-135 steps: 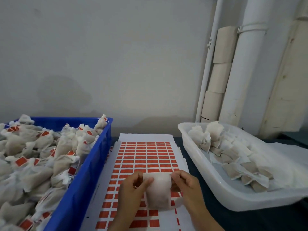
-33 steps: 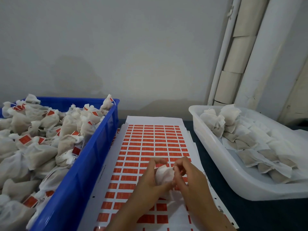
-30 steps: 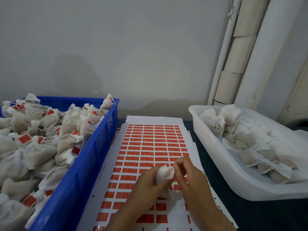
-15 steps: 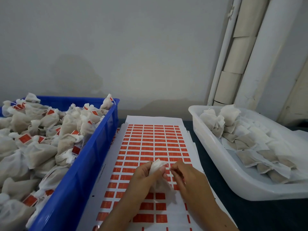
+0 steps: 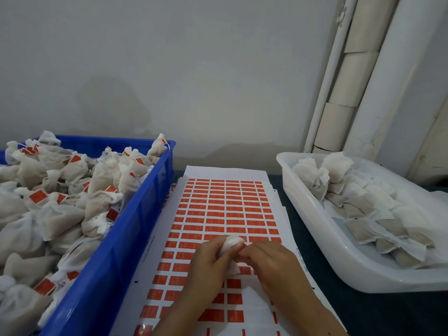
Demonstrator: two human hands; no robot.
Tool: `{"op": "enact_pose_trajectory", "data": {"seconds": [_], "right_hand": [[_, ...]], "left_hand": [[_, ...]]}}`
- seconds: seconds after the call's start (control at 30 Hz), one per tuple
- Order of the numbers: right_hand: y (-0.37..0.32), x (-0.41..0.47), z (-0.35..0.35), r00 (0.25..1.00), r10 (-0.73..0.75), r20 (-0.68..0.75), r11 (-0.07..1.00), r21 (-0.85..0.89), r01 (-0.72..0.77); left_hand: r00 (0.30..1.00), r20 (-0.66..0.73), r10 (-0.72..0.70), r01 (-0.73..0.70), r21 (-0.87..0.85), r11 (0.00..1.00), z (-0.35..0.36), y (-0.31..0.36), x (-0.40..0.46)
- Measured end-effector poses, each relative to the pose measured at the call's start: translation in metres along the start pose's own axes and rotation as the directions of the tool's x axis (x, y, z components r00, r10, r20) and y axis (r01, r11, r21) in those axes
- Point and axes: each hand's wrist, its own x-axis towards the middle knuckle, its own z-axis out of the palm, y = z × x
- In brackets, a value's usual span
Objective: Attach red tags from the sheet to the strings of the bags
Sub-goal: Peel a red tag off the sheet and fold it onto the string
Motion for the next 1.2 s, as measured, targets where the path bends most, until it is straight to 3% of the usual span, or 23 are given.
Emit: {"op": "enact_pose_trajectory", "data": {"seconds": [0.2,0.4,0.5,0.7,0.83,1.2], "right_hand": [[-0.007,0.001,0.000,0.995,-0.051,-0.087,0.999,-0.012,0.050],[-0.007,0.003,-0.004,0.991,-0.049,-0.123,0.999,-0.001,0.049],[-0.008,0.002,-0.006,0.994,-0.033,-0.106,0.999,-0.015,0.032],[-0.007,-0.001,-0.008,0.986,-0.001,-0.165,0.999,-0.034,-0.005],[-0.009,-0.004,-0.007,0.991,0.068,-0.119,0.998,0.007,-0.068],[-0.012,-0.004,-0.001,0.975,0.189,-0.113,0.941,0.306,-0.147]], "left_hand": [[0.995,-0.014,0.104,-0.100,0.177,0.979,-0.002,-0.006,-0.001],[0.994,0.082,-0.066,0.080,-0.186,0.979,-0.006,-0.001,-0.001],[0.996,0.032,-0.081,0.084,-0.110,0.990,-0.008,0.002,0.001],[0.994,0.101,-0.031,0.047,-0.161,0.986,-0.010,0.004,0.003],[0.998,0.052,-0.028,0.039,-0.215,0.976,-0.012,0.004,0.005],[0.997,0.057,-0.060,0.073,-0.267,0.961,-0.014,0.003,0.006]]}}
